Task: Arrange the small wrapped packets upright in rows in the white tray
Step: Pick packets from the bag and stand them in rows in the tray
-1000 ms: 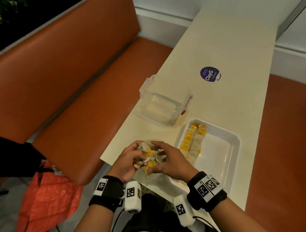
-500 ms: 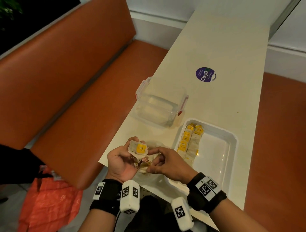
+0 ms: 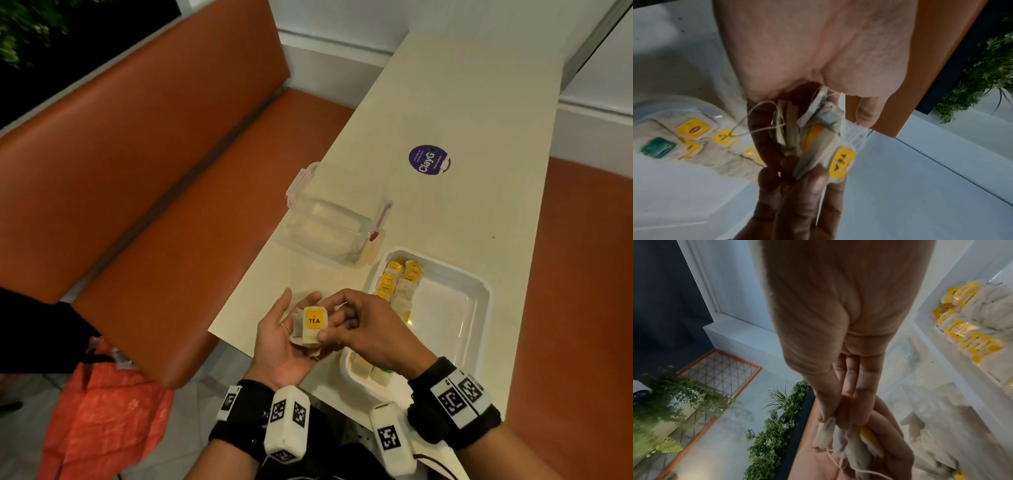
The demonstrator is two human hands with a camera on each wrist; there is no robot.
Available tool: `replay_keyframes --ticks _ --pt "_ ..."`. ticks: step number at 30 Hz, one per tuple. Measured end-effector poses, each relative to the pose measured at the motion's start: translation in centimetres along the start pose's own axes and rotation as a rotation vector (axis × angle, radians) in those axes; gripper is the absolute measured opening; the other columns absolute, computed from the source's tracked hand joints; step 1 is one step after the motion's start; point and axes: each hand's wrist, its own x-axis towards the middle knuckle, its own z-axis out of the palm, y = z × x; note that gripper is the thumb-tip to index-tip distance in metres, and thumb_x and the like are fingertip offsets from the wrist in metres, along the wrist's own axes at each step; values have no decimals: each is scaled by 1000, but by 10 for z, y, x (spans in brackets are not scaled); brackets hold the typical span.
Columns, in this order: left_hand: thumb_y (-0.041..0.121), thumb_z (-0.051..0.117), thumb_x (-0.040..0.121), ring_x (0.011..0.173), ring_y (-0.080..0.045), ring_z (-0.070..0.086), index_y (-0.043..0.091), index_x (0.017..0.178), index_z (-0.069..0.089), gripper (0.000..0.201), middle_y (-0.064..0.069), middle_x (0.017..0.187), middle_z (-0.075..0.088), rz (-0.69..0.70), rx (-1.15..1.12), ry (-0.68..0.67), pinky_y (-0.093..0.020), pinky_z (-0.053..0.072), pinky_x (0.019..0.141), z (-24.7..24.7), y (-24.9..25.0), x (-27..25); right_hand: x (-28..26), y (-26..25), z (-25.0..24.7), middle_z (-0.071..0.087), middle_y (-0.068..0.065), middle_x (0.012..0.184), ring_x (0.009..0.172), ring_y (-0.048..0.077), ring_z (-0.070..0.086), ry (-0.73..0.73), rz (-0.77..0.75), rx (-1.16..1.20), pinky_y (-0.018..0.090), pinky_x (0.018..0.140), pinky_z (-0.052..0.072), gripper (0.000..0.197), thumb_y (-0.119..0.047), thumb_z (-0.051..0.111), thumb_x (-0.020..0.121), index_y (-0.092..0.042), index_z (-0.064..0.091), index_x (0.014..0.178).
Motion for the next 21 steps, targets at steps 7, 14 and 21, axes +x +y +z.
replay_keyframes --ticks 7,14,21 --pt "38 72 89 98 -34 70 14 116 71 36 -21 129 68 71 198 10 -41 55 78 -3 -10 -3 -21 -4 -16 76 16 94 82 25 74 53 21 223 38 78 64 14 -7 78 90 -10 74 103" --pt "40 71 93 89 -27 69 15 105 71 28 -9 104 67 106 252 41 -36 52 67 -12 -10 1 -39 -12 -44 74 20 90 88 36 72 49 28 396 45 88 61 3 -7 74 93 -4 74 92" --pt "43 85 75 72 -20 58 20 115 80 47 -8 94 72 236 844 -37 -29 48 52 16 -7 -6 -41 -9 -51 77 19 92 83 27 75 125 90 265 38 80 63 6 -9 76 92 -8 78 97"
